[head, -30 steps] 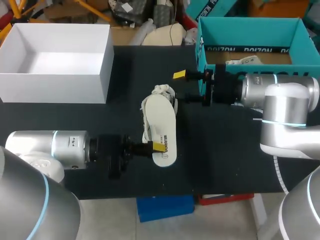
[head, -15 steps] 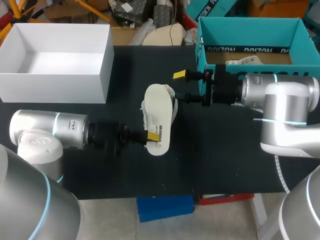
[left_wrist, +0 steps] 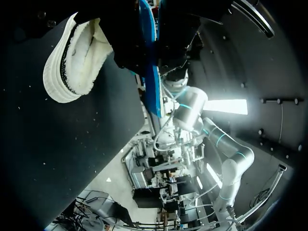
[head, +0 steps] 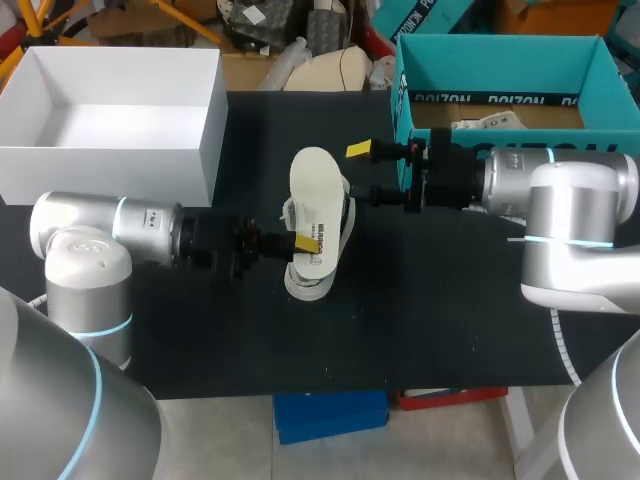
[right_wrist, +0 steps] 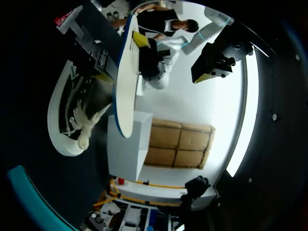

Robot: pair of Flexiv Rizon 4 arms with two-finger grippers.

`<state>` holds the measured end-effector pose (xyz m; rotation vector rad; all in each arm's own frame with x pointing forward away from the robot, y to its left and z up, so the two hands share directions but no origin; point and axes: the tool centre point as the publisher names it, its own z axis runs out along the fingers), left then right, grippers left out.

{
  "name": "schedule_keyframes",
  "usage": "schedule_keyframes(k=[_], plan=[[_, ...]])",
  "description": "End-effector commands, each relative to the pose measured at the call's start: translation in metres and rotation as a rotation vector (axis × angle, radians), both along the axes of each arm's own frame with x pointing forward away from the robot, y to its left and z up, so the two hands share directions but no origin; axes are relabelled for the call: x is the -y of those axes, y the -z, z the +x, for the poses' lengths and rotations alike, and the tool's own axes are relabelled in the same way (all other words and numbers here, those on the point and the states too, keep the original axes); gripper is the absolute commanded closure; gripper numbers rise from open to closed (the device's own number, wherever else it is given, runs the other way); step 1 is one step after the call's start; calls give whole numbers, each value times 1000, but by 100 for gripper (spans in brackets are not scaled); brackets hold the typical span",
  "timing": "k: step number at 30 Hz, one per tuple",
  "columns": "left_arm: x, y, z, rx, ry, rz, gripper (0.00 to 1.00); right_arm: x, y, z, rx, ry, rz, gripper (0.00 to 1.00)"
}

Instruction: Take the shoe out of the shoebox, open the shoe tongue, remove and reinsert the insole, then place the shoe into the shoebox

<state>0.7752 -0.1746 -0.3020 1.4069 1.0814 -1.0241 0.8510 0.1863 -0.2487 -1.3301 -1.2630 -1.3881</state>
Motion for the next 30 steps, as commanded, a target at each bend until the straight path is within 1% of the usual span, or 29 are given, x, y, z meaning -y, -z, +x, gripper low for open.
schedule_keyframes(k=[1,5,12,17,20,21,22,23,24,25,27,28,30], plan=[[2,-6,5,2,-7,-1,100,-1,0,-1,0,3,-2,0],[2,-12,8,8,-13,-17,100,-1,0,-1,0,3,-2,0],[-1,-14,4,6,-5,-34,100,-1,0,-1,0,3,-2,0],[-1,-14,4,6,-5,-34,100,-3,1,1,12,-80,-22,0],[-1,-14,4,6,-5,-34,100,-8,2,1,16,-130,-45,0],[-1,-14,4,6,-5,-34,100,-11,3,1,19,-143,-49,15],[-1,-14,4,6,-5,-34,100,-13,4,0,17,-152,-54,11],[-1,-14,4,6,-5,-34,100,-16,6,-1,19,-168,-58,13],[-1,-14,4,6,-5,-34,100,-19,8,-2,18,-179,-66,24],[-1,-14,4,6,-5,-34,100,-22,10,-3,17,-189,-69,31],[-1,-14,4,6,-5,-34,100,-27,15,-6,16,-199,-68,29],[-1,-14,4,6,-5,-34,100,-30,17,-7,5,-209,-65,30],[-1,-14,4,6,-5,-34,100,-36,20,-8,-9,-222,-67,28]])
